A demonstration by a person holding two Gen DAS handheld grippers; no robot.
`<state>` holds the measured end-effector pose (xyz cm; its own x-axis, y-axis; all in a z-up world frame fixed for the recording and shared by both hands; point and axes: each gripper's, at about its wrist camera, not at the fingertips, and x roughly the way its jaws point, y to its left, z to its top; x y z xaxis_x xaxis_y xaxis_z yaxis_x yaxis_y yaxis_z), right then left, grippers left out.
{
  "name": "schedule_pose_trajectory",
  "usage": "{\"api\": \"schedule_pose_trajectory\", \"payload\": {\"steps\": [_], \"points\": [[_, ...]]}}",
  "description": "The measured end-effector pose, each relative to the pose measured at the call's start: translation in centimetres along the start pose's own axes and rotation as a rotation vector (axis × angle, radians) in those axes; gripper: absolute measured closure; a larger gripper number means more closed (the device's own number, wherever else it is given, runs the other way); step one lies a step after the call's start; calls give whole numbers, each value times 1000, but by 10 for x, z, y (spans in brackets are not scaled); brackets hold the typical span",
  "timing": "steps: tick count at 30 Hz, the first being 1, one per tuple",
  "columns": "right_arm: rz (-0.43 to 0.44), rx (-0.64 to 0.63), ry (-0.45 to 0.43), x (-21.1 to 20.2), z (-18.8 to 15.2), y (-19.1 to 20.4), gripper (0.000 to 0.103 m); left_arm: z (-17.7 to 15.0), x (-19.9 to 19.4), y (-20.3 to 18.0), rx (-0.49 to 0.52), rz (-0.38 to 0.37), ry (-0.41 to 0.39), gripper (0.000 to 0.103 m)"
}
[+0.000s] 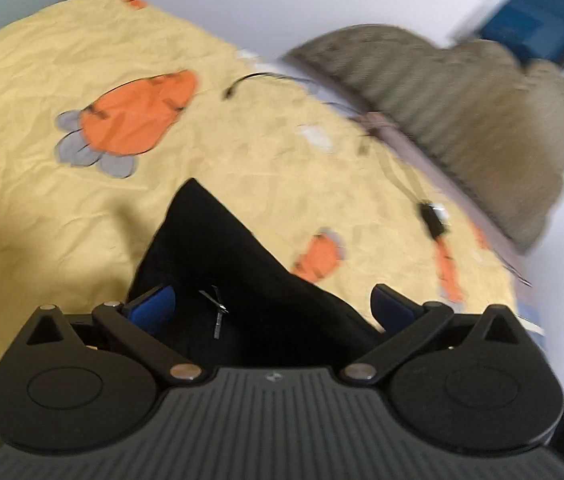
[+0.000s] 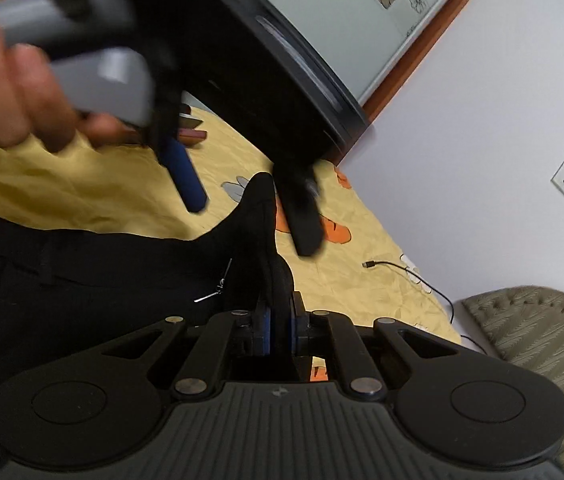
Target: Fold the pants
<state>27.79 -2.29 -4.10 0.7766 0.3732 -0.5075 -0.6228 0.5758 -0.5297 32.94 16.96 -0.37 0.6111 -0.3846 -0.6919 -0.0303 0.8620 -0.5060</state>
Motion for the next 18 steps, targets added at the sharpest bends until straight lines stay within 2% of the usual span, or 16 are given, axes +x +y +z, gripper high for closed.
{"api": "schedule_pose_trajectory", "payload": {"steps": [2,4,5,7,10,12,14,16,18], "points": [[1,-26,2,-5,1,6,95,3,9,0,-37,32,27,19],[-3,-26,2,-8,3,9,95,3,18,5,-86,35,90,81],[0,-18,4,-9,3,9,95,1,21,8,-119,31,113,87],[-2,-1,13,-8,2,13,95,-3,19,11,-139,51,106,95],[-13,-25,33,-11,-1,25,87,-10,10,7,-117,81,68,96],[-74,-59,43,-22,-11,32,87,-12,5,1,-88,93,48,96],[-91,-16,72,-37,-28,25,86,-13,0,-5,-61,103,37,96],[-110,26,123,-50,-49,15,80,-13,-3,-11,-34,110,25,96],[-165,34,152,-61,-72,5,63,-12,-5,-15,-28,113,20,96]]}}
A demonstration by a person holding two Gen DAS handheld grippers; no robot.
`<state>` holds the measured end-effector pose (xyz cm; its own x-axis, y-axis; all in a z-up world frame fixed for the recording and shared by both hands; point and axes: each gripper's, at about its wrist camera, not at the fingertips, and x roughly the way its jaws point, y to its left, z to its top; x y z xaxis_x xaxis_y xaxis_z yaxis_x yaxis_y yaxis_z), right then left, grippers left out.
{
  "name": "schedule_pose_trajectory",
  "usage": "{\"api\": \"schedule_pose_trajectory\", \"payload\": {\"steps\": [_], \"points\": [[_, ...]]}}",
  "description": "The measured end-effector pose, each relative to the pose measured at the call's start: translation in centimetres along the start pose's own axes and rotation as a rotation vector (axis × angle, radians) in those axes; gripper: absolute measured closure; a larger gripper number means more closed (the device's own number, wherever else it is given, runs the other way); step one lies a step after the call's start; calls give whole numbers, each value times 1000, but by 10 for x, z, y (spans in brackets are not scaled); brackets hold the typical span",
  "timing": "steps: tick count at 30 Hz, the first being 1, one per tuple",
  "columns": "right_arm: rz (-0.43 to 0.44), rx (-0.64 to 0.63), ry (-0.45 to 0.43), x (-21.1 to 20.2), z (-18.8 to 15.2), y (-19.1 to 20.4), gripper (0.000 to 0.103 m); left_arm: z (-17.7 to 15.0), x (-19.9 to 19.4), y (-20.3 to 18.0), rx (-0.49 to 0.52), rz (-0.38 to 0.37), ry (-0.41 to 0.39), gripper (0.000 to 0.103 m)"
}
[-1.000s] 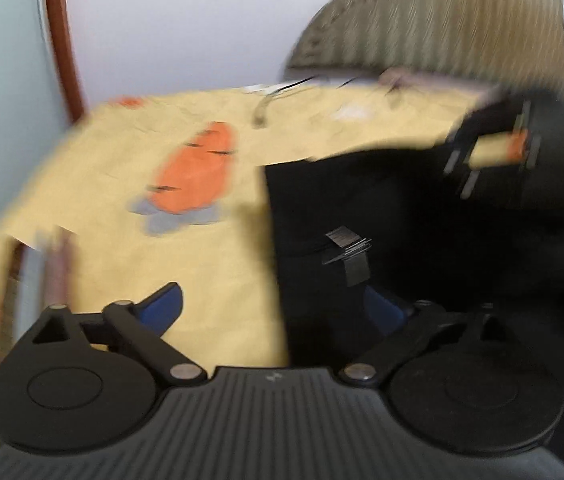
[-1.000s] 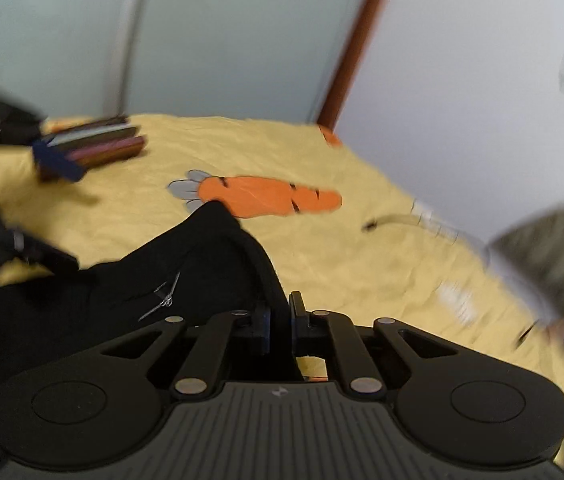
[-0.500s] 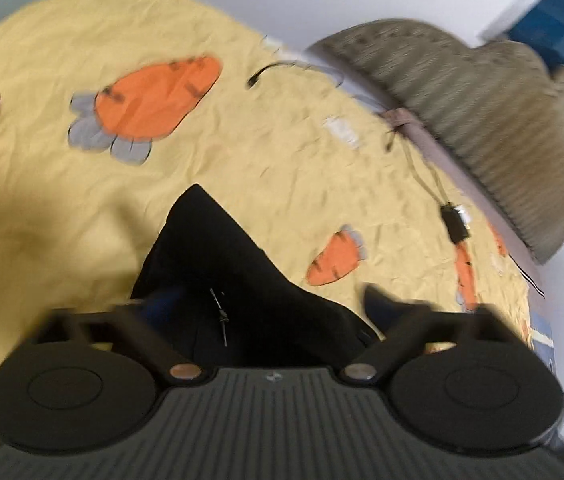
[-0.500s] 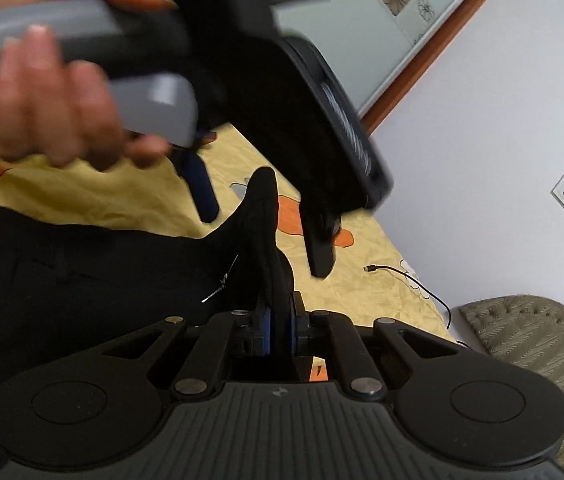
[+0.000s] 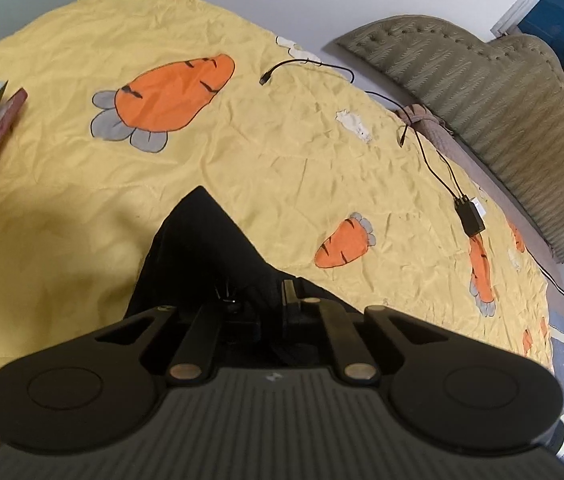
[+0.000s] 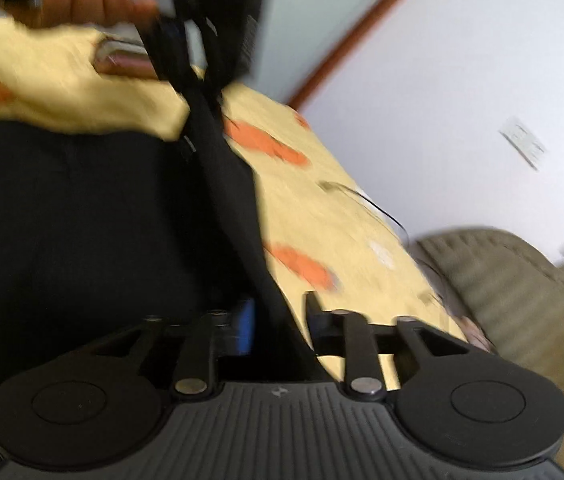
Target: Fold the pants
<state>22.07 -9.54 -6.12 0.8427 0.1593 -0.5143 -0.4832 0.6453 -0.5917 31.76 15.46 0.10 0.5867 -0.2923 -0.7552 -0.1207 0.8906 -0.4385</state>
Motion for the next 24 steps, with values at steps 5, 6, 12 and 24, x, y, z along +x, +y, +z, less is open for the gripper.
{"api": "schedule_pose_trajectory", "payload": {"steps": [5,6,12,24], "points": [[-44,46,77,-5,-40,-25,58,0,0,3,-26,1,6,96],[-44,37,90,-7,-44,-26,58,1,-1,4,-31,-2,7,96],[-52,-9,144,8,-52,-24,75,4,-3,10,-66,-7,12,96],[-211,-141,123,-78,-39,8,99,-18,-38,13,58,-56,-47,95]]}}
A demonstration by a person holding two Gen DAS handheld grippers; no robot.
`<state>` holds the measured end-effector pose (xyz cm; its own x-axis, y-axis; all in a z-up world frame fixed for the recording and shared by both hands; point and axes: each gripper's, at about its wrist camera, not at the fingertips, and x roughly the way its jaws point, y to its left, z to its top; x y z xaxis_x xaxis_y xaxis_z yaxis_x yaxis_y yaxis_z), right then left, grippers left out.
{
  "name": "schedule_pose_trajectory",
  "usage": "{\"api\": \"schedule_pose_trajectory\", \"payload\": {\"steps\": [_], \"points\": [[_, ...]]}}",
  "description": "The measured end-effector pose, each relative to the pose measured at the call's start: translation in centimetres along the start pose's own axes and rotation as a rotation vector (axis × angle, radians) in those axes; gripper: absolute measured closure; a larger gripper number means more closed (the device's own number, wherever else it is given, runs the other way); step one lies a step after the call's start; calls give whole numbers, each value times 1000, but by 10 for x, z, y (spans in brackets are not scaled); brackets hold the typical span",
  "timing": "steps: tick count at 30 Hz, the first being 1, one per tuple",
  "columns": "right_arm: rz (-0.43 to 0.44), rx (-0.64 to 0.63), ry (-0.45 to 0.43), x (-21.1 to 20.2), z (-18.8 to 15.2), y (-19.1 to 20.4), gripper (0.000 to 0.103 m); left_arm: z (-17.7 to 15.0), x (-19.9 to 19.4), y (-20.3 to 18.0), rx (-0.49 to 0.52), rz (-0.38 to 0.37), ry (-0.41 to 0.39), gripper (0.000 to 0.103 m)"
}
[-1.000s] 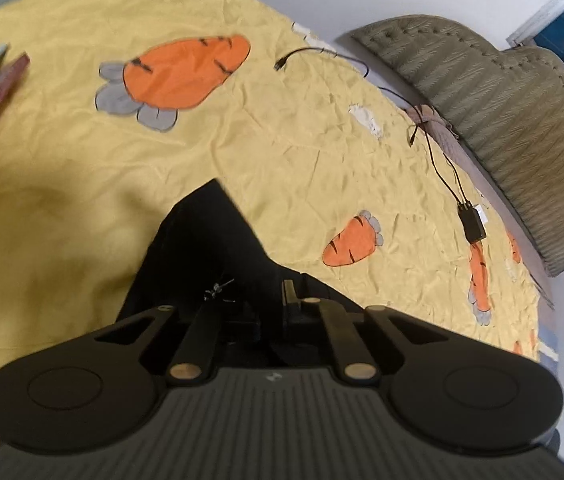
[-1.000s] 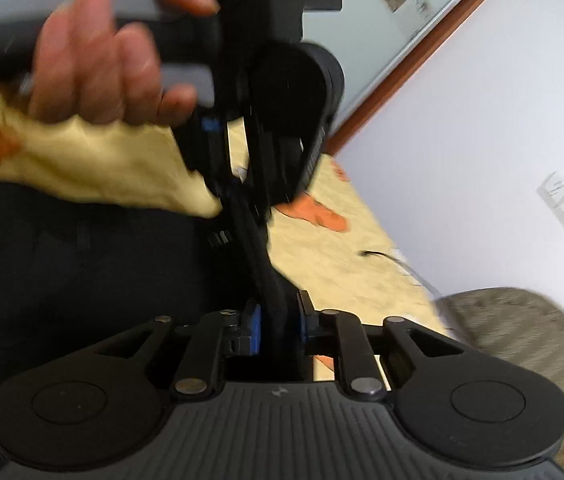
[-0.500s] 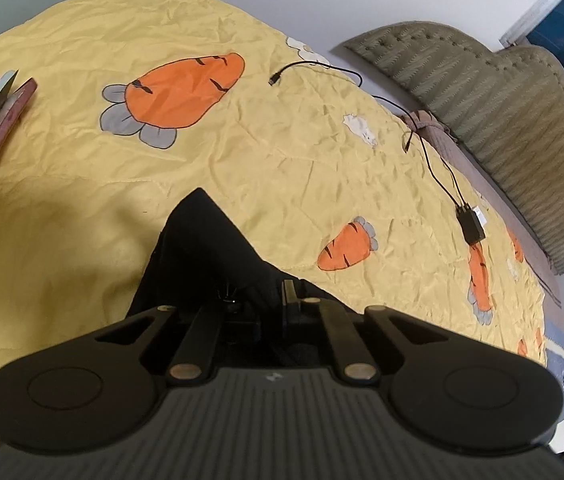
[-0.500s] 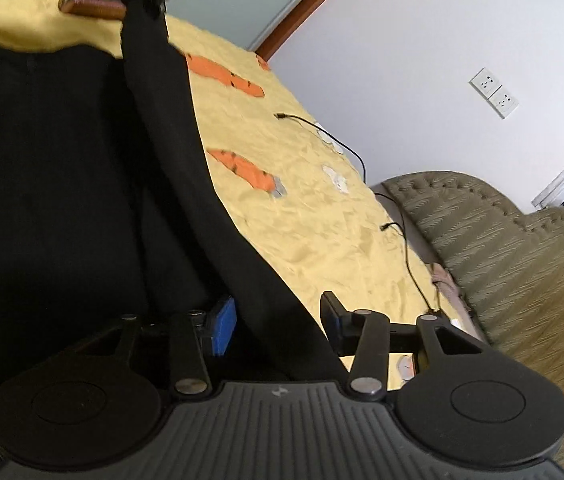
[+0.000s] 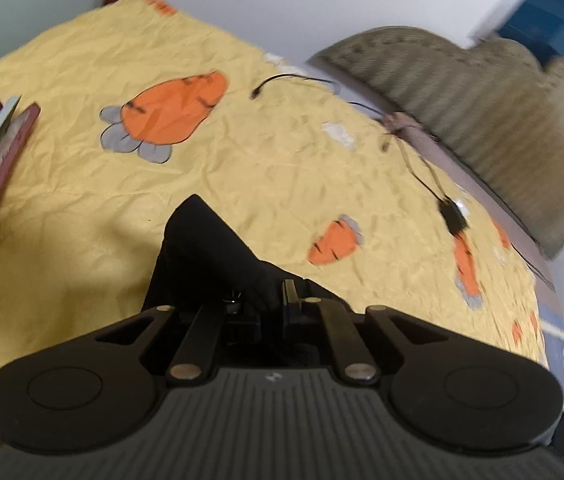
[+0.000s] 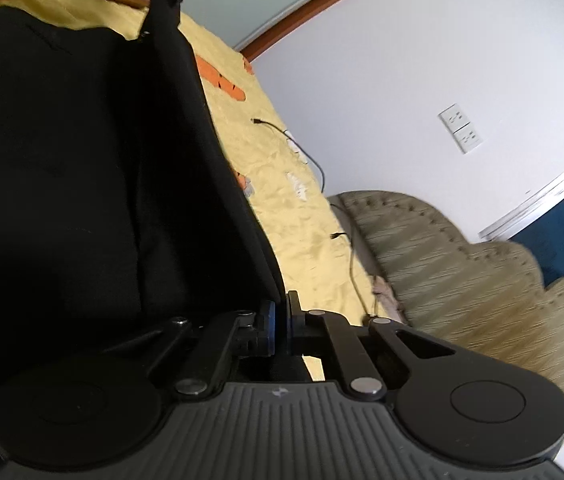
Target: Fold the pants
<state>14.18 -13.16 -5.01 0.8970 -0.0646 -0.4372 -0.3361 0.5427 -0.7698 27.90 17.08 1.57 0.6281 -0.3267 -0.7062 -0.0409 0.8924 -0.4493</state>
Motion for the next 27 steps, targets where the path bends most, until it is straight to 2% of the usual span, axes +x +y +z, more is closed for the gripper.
{"api": "schedule_pose_trajectory", "payload": {"steps": [6,11,17,20,22,23,25,27], "points": [[30,-42,0,-61,-1,26,99,-55,-25,11,47,-2,32,94],[83,-42,24,-86,-6,55,99,-96,-37,27,42,11,61,94],[126,-18,51,-97,-10,73,99,-119,-45,43,3,2,79,94],[152,-30,81,-95,-11,81,99,-125,-43,40,38,8,87,92],[188,-49,134,-88,-13,89,96,-128,-43,39,62,16,86,80],[179,-71,134,-89,-13,93,92,-129,-44,39,67,16,89,76],[123,-98,111,-102,-9,93,85,-131,-51,42,68,-2,90,67],[135,-46,59,-123,2,83,80,-131,-62,45,74,-16,82,57]]}}
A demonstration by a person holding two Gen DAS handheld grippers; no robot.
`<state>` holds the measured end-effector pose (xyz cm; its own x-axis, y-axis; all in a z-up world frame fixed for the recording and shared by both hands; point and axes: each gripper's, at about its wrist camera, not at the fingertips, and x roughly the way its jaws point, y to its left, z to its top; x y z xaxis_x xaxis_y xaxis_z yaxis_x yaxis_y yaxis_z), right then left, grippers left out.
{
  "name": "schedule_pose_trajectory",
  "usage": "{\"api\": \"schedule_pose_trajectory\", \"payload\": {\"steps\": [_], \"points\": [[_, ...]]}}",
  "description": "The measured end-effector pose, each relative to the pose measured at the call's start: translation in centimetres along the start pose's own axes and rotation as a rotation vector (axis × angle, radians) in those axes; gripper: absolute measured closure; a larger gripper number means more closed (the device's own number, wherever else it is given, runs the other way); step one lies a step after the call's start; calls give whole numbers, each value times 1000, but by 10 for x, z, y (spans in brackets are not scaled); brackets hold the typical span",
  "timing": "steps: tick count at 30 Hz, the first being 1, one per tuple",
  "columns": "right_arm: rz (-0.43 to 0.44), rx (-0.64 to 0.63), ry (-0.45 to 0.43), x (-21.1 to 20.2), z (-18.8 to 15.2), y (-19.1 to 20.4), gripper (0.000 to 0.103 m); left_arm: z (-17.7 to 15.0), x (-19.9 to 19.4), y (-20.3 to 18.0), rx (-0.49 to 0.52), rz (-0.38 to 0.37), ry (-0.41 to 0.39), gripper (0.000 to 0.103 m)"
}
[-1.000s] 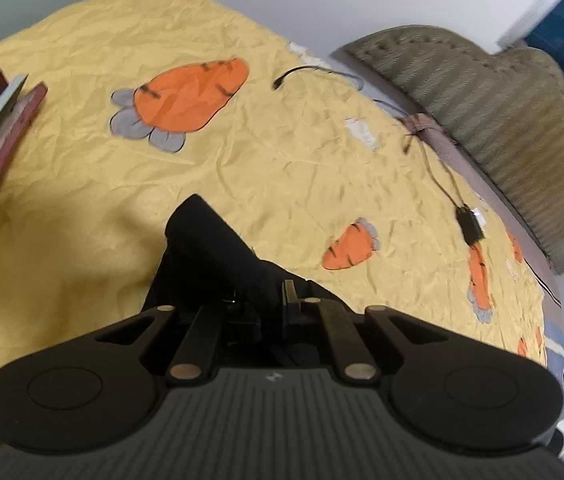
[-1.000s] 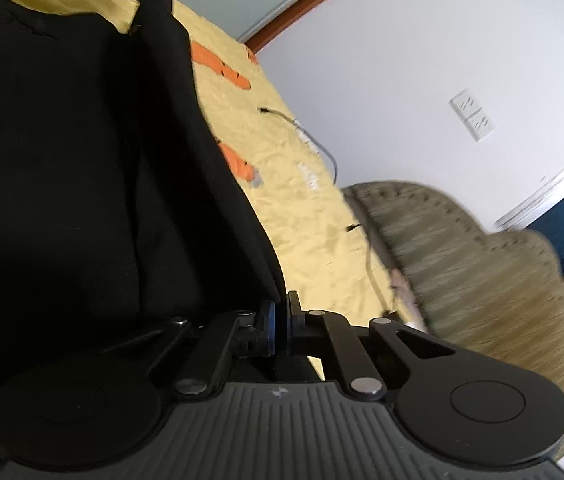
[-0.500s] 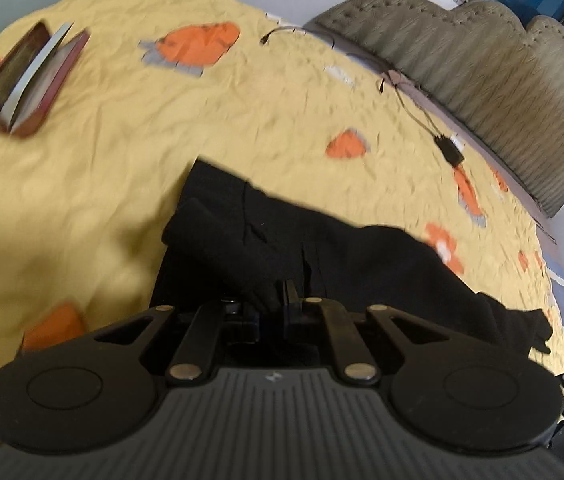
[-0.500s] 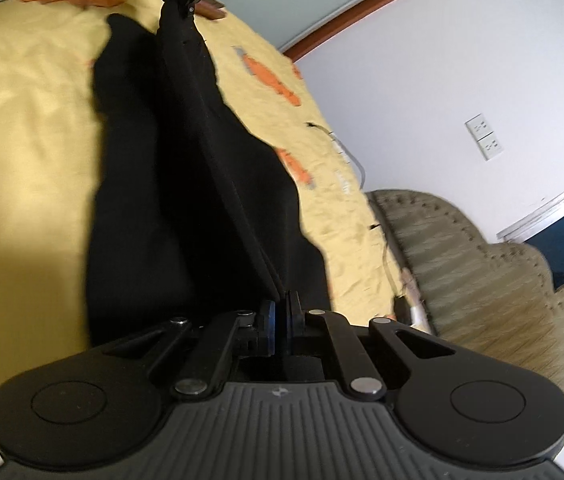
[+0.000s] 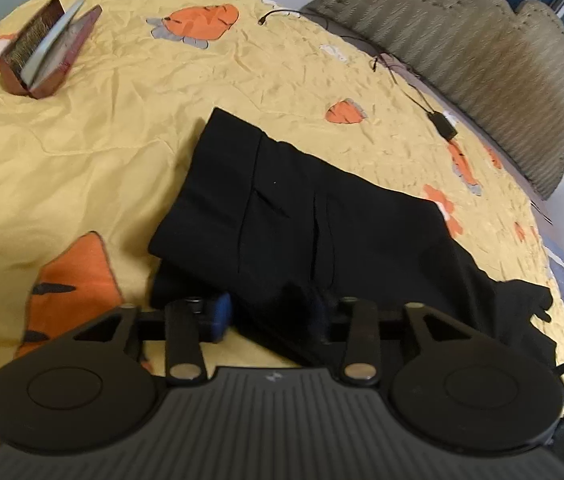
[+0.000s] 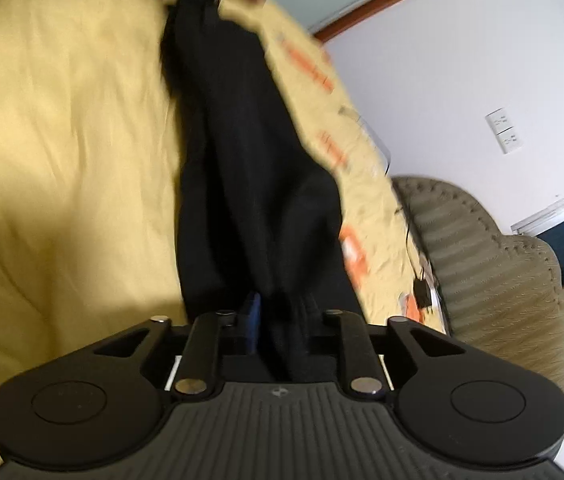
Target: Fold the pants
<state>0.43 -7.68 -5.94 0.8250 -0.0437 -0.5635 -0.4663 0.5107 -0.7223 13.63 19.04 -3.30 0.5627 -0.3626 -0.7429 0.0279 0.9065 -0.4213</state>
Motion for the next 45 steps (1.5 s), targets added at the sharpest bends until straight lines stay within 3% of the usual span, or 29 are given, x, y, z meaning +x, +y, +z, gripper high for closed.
{"api": "schedule_pose_trajectory", "payload": {"steps": [1,3,5,7,10,13,17,23,25,27,30,38,40,42,43,45], "points": [[20,21,-46,-12,8,-4,78,0,-6,2,-3,-8,-11,45],[18,29,-145,-28,32,-4,53,-2,-26,9,-17,31,-89,33],[11,17,-223,-30,64,8,41,-4,-44,15,-15,71,-163,29],[54,-12,-298,-19,101,28,41,-3,-59,24,-40,110,-203,29],[88,-65,-337,14,152,62,42,-3,-76,40,-69,142,-218,28],[16,-150,-326,49,187,93,42,-7,-90,55,-86,167,-227,27],[34,-182,-276,80,205,108,42,-11,-103,72,-119,169,-237,24],[-29,-164,-201,108,214,102,42,-9,-104,83,-128,160,-241,19],[-38,-168,-196,113,219,101,49,-9,-100,83,-129,152,-233,17],[-37,-199,-212,114,219,109,83,-8,-95,84,-132,157,-216,17],[-63,-248,-228,119,217,125,91,-8,-94,85,-135,159,-215,17],[126,180,-282,110,245,73,92,4,-102,91,-158,184,-264,14],[148,231,-299,108,251,72,92,7,-103,90,-160,188,-274,14],[211,238,-230,119,254,82,78,9,-101,88,-171,198,-275,13],[228,219,-195,125,254,89,78,9,-99,87,-175,197,-268,13],[186,235,-224,109,246,89,75,10,-96,83,-173,189,-251,13]]}}
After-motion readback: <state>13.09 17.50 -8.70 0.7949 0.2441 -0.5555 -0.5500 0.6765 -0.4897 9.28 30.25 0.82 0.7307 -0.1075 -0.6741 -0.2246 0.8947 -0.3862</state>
